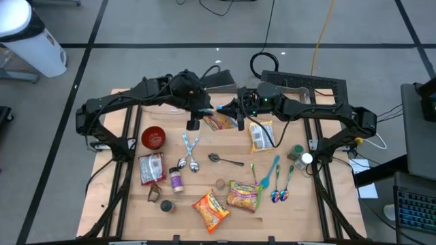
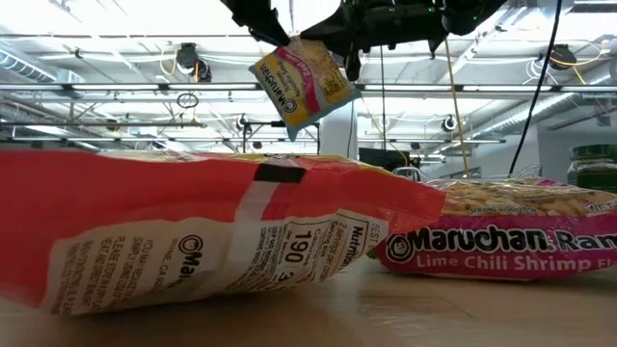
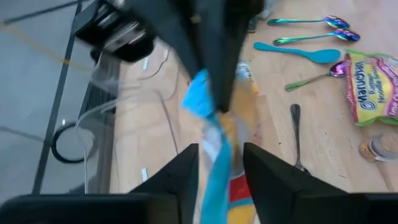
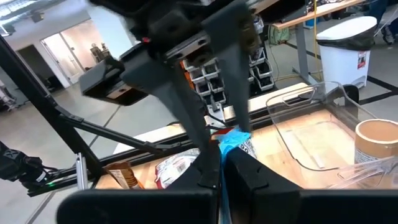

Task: Pick & Place Food Item
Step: Put the blue noodle pack into the right transparent bin

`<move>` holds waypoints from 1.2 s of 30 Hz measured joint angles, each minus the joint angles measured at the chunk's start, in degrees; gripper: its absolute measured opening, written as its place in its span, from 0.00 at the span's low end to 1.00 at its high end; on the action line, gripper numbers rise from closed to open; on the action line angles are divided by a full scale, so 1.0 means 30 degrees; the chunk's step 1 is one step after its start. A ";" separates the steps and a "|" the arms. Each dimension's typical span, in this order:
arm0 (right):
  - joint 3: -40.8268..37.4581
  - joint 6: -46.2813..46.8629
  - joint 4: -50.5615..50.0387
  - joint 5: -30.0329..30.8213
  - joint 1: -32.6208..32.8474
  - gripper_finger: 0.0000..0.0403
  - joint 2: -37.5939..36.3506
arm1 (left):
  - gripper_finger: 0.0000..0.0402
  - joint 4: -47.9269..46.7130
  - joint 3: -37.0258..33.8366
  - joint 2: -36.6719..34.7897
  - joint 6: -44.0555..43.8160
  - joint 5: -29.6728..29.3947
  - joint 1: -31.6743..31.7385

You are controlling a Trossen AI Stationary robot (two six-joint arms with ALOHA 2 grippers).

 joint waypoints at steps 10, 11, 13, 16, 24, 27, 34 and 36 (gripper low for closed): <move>-0.0007 -0.0131 -0.0259 -0.0016 -0.0429 0.00 -0.0347 | 0.54 -0.0690 0.0000 -0.1450 -0.1506 0.0022 0.1718; -0.0015 -0.0131 -0.0339 -0.0021 -0.0511 0.00 -0.0399 | 0.55 -0.0791 0.0000 -0.1611 -0.1613 0.0030 0.1920; -0.0015 -0.0146 -0.0236 -0.0023 -0.0536 0.00 -0.0470 | 0.55 -0.0969 0.0029 -0.1885 -0.1646 0.0216 0.2287; -0.0007 -0.0146 -0.0192 -0.0030 -0.0640 0.00 -0.0500 | 0.56 -0.1249 0.0029 -0.2033 -0.1792 0.1494 0.2968; -0.0007 -0.0146 0.0717 -0.0016 -0.0667 0.00 -0.0488 | 0.56 -0.1231 0.0029 -0.1996 -0.1825 0.4097 0.3818; -0.0007 -0.0146 0.1109 -0.0016 -0.0667 0.00 -0.0481 | 0.56 -0.1226 0.0029 -0.1989 -0.1609 0.4096 0.3813; -0.0007 -0.0138 0.2797 0.0018 -0.0667 0.00 -0.0481 | 0.56 -0.1343 -0.0005 -0.1974 -0.1503 0.4307 0.4206; -0.0006 -0.0138 0.3079 0.0021 -0.0667 0.00 -0.0481 | 0.56 -0.1342 -0.0020 -0.1960 -0.1506 0.4522 0.4407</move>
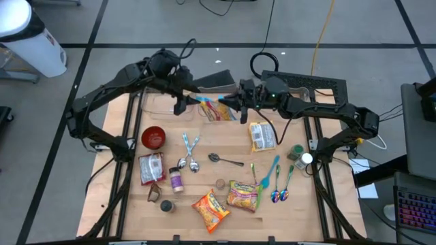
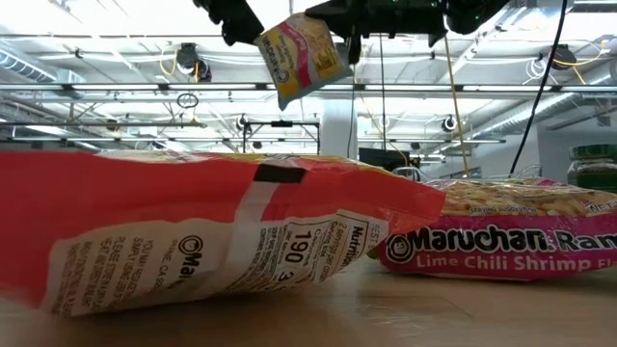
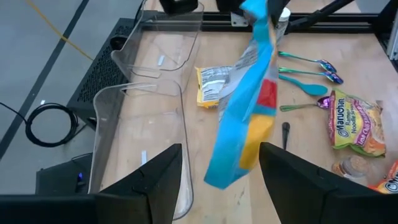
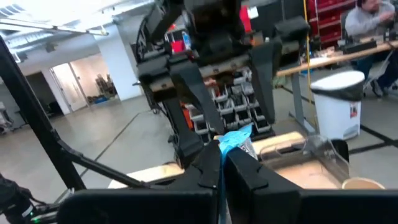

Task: Pick & Place Food Item
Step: Put the blue noodle pack into the right transparent bin

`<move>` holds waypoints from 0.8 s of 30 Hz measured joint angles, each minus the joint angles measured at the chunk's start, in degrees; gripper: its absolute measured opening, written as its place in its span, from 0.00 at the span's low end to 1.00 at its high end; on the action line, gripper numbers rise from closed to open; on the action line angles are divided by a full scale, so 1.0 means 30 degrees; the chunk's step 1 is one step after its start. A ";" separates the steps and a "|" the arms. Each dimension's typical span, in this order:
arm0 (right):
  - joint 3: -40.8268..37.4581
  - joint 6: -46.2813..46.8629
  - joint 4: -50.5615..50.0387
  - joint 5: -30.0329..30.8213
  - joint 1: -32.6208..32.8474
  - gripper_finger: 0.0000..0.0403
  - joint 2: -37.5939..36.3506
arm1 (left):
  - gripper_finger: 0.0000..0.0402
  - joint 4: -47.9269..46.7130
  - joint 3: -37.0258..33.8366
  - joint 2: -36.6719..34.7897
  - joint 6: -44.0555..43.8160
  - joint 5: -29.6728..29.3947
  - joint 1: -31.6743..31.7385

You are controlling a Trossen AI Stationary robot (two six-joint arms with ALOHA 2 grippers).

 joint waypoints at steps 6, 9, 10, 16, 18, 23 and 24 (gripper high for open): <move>0.0006 0.0175 0.0151 -0.0005 0.0000 0.00 0.0000 | 0.56 0.0007 -0.0002 0.0000 -0.0140 0.1011 0.0549; 0.0006 0.0197 0.0226 0.0000 0.0000 0.00 0.0000 | 0.56 0.0007 -0.0002 0.0000 -0.0133 0.1532 0.0615; 0.0006 0.0204 0.0409 0.0000 0.0000 0.00 0.0000 | 0.56 0.0015 -0.0002 0.0000 -0.0126 0.1758 0.0615; 0.0021 0.0211 0.1219 0.0095 0.0000 0.00 0.0000 | 0.56 0.0023 -0.0002 0.0015 -0.0141 0.2028 0.0609; 0.0021 0.0211 0.1314 0.0087 0.0000 0.00 0.0000 | 0.55 0.0029 -0.0002 0.0015 -0.0148 0.2028 0.0608; 0.0021 0.0211 0.1380 0.0087 0.0000 0.00 0.0000 | 0.45 0.0327 -0.0009 0.0015 -0.0272 0.2064 0.0608; 0.0021 0.0211 0.1390 0.0087 0.0000 0.00 0.0000 | 0.42 0.0421 -0.0009 0.0015 -0.0272 0.2072 0.0608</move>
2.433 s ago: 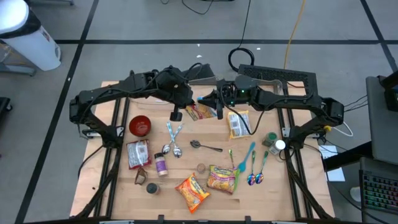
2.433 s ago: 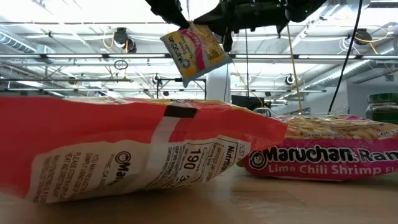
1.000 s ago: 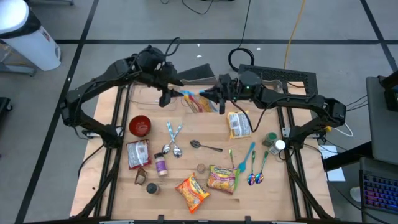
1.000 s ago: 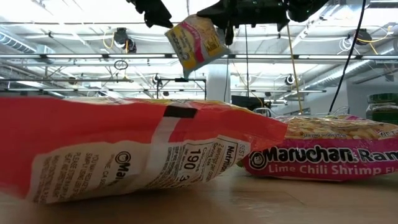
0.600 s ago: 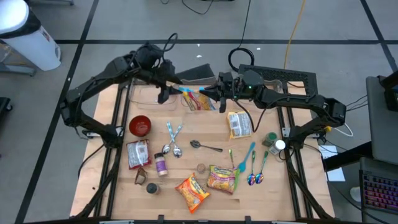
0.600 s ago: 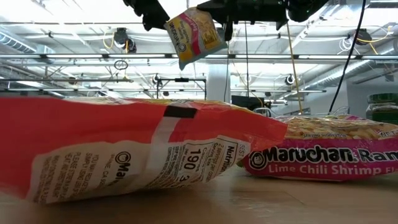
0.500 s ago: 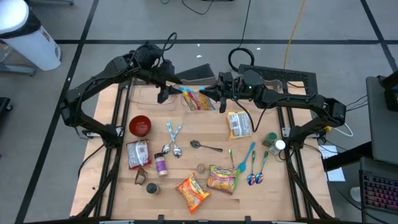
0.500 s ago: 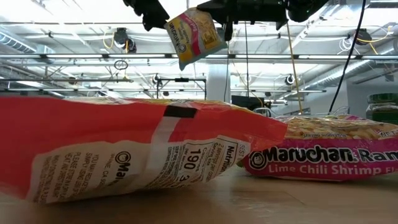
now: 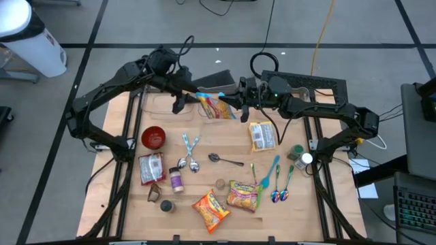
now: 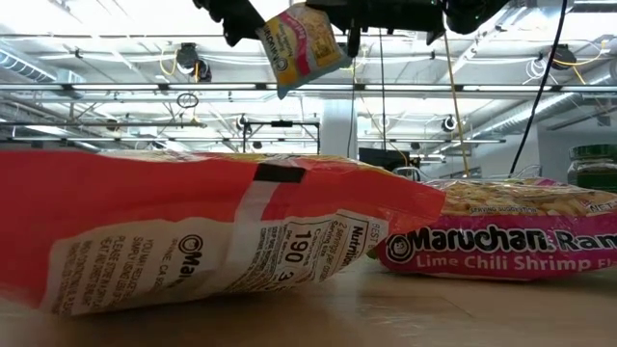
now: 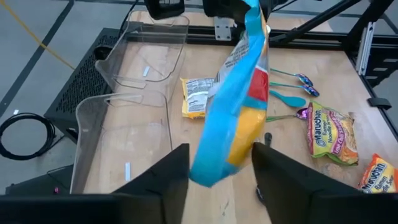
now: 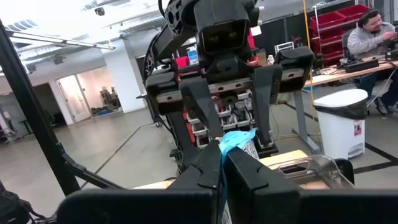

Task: Pick & Place Food Item
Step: Put the blue noodle pack into the right transparent bin

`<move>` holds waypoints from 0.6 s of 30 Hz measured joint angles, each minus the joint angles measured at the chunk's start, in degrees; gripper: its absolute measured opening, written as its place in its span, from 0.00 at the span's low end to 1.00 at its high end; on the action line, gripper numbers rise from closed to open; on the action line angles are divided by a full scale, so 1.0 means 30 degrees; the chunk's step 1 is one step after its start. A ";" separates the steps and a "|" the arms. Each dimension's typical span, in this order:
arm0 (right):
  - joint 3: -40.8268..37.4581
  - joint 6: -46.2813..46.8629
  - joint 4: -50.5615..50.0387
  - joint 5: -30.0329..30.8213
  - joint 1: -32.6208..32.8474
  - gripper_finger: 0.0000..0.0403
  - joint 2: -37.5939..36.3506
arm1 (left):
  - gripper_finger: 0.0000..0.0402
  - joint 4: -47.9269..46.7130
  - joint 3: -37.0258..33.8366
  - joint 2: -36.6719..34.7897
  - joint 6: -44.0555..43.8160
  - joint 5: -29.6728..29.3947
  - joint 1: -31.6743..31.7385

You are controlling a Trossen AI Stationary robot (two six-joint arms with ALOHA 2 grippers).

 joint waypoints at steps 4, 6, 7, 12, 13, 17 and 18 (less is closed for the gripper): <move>0.0000 0.0000 -0.0003 0.0000 0.0000 0.00 0.0000 | 0.29 0.0053 0.0000 0.0000 0.0007 0.0000 0.0000; 0.0000 0.0000 -0.0003 0.0000 0.0000 0.00 0.0000 | 0.24 0.0058 0.0000 0.0000 0.0007 0.0005 0.0000; 0.0000 0.0000 0.0005 0.0000 0.0000 0.00 0.0000 | 0.21 0.0053 0.0000 0.0000 0.0007 0.0007 0.0000; 0.0000 0.0004 -0.0003 0.0000 0.0000 0.00 0.0000 | 0.08 0.0053 0.0000 0.0000 0.0101 0.0007 0.0000; 0.0000 0.0000 -0.0003 0.0000 0.0000 0.00 0.0000 | 0.05 0.0053 0.0000 0.0000 0.0131 0.0007 -0.0006; 0.0000 -0.0051 -0.0024 0.0000 -0.0007 0.00 0.0000 | 0.02 0.0053 -0.0007 0.0000 0.0209 0.0005 -0.0007; 0.0000 -0.0058 -0.0024 0.0000 -0.0007 0.00 0.0000 | 0.02 0.0053 -0.0007 0.0000 0.0293 0.0006 -0.0007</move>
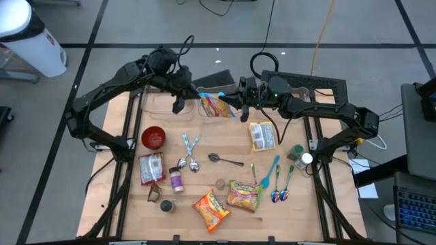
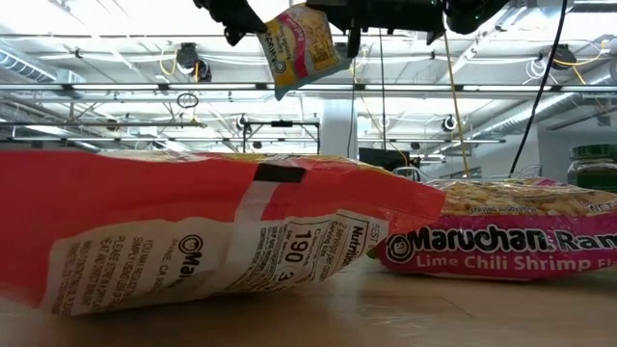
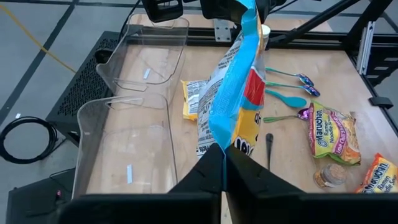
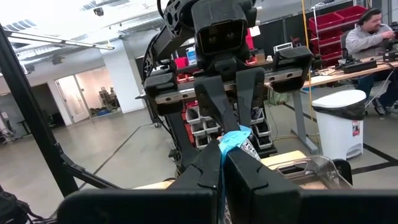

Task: Pick & Place Food Item
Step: Put the blue noodle pack into the right transparent bin

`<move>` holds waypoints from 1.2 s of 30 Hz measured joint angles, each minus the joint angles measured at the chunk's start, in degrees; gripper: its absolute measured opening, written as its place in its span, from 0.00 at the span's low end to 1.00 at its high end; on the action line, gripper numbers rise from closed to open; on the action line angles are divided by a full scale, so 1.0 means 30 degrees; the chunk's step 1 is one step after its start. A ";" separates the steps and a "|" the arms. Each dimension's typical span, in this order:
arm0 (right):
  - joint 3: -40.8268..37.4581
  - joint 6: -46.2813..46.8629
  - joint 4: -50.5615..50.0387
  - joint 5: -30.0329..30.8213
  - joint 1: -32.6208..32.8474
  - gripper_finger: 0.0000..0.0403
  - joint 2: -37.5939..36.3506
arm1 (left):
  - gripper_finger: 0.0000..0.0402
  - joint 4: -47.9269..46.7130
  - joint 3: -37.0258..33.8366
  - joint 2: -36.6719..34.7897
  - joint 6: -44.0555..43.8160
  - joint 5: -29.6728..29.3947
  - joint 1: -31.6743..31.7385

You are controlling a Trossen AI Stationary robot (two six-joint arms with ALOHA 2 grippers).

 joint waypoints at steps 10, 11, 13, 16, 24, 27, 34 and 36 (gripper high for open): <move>0.0000 0.0012 -0.0640 -0.0004 -0.0106 0.08 0.0000 | 0.01 -0.0087 0.0000 0.0007 -0.0002 -0.0072 0.0007; 0.0000 0.0115 -0.0842 -0.0022 -0.0174 0.10 0.0000 | 0.01 -0.0087 0.0000 0.0006 -0.0001 -0.0072 0.0007; 0.0000 0.0530 -0.1113 -0.0049 -0.0437 0.16 0.0000 | 0.01 -0.0087 -0.0007 0.0007 0.0017 -0.0079 0.0007; 0.0000 0.1025 -0.1093 -0.0053 -0.0950 0.25 0.0000 | 0.01 -0.0087 -0.0007 0.0007 0.0029 -0.0094 0.0007; 0.1223 0.1518 -0.2044 -0.0646 -0.1850 0.43 -0.0001 | 0.00 0.0000 -0.0007 0.0313 0.0196 -0.0590 -0.0164; 0.2795 -0.0124 -0.5281 -0.1086 -0.1731 0.46 0.0032 | 0.00 -0.0087 -0.0007 0.0897 0.0196 -0.0633 -0.0268; 0.4494 -0.1949 -1.0395 -0.1100 -0.1698 0.47 0.0200 | 0.00 0.0020 -0.0007 0.2357 0.0316 -0.0639 -0.0887; 0.4495 -0.1946 -1.1028 -0.1098 -0.1698 0.46 0.0199 | 0.00 0.0290 -0.0007 0.2660 0.0320 -0.0627 -0.1072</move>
